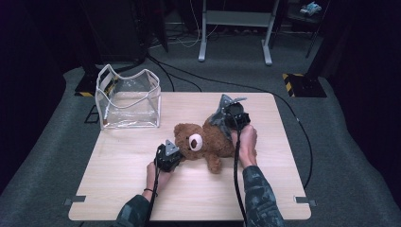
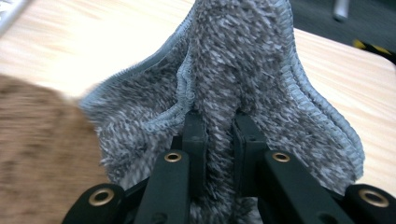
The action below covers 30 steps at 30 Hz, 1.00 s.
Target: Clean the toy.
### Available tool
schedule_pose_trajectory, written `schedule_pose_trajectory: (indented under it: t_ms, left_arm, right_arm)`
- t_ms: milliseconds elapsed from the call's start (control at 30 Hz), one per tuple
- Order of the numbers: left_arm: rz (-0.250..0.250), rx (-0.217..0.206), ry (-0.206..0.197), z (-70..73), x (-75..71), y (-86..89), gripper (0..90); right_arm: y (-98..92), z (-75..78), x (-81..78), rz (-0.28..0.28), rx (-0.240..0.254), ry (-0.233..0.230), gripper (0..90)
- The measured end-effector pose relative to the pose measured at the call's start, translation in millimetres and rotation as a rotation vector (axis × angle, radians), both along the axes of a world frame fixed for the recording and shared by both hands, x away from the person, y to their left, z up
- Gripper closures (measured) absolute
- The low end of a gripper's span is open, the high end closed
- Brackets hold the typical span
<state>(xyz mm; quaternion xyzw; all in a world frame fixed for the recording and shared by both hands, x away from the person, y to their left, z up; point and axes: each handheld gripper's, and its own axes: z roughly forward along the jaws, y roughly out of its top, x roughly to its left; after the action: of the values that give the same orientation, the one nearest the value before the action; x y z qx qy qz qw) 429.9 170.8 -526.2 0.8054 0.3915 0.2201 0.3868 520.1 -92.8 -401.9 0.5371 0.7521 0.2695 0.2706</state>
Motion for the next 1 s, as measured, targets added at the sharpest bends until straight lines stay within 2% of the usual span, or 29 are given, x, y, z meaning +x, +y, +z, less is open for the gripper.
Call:
schedule_pose_trajectory:
  t_ms: [233, 333, 400, 433, 567, 633, 667, 733, 833, 867, 900, 1000]
  left_arm:
    - [0.000, 0.001, 0.001, 0.0, 0.1, -0.1, 82.5]
    - [0.000, 0.001, 0.000, 0.0, 0.1, -0.1, 82.5]
    - [0.001, 0.003, 0.000, 0.0, 0.0, -0.2, 82.5]
    - [0.000, 0.004, 0.003, 0.2, 0.0, -0.2, 82.5]
    - [0.001, 0.006, -0.002, -0.1, -0.1, -0.5, 82.5]
    - [0.002, 0.007, -0.004, -0.1, -0.2, -0.7, 82.5]
    - [0.002, 0.008, -0.005, -0.1, -0.2, -0.8, 82.5]
    - [0.005, 0.007, -0.011, -0.6, -0.3, -1.2, 82.5]
    - [0.006, 0.016, -0.016, -0.5, -0.7, -1.6, 82.5]
    - [0.006, 0.016, -0.016, -0.5, -0.7, -1.6, 82.5]
    - [0.005, 0.019, -0.013, -0.2, -1.0, -1.7, 82.5]
    - [0.003, 0.018, -0.011, -0.1, -1.1, -1.5, 82.5]
  right_arm:
    - [-28.2, 0.2, 0.5, -0.098, -0.006, 0.002, 78.1]
    - [-31.1, -0.1, 0.7, -0.100, 0.011, -0.001, 78.1]
    - [-28.2, -0.5, 1.8, -0.071, 0.037, -0.005, 78.0]
    - [-24.8, -0.5, 2.4, -0.055, 0.034, -0.007, 78.0]
    - [-7.0, 0.2, 4.6, 0.013, 0.077, -0.002, 78.0]
    - [1.9, 2.9, 5.4, 0.049, 0.140, 0.001, 78.0]
    - [7.3, 4.6, 5.8, 0.068, 0.148, 0.001, 78.0]
    - [18.6, 6.6, 5.4, 0.121, 0.199, -0.004, 78.1]
    - [37.8, 3.0, 7.2, 0.168, 0.171, 0.033, 78.0]
    - [37.8, 3.0, 7.2, 0.168, 0.171, 0.033, 78.0]
    - [45.7, -4.3, 10.7, 0.171, 0.108, 0.060, 78.1]
    - [41.6, -10.6, 14.5, 0.146, 0.081, 0.069, 78.2]
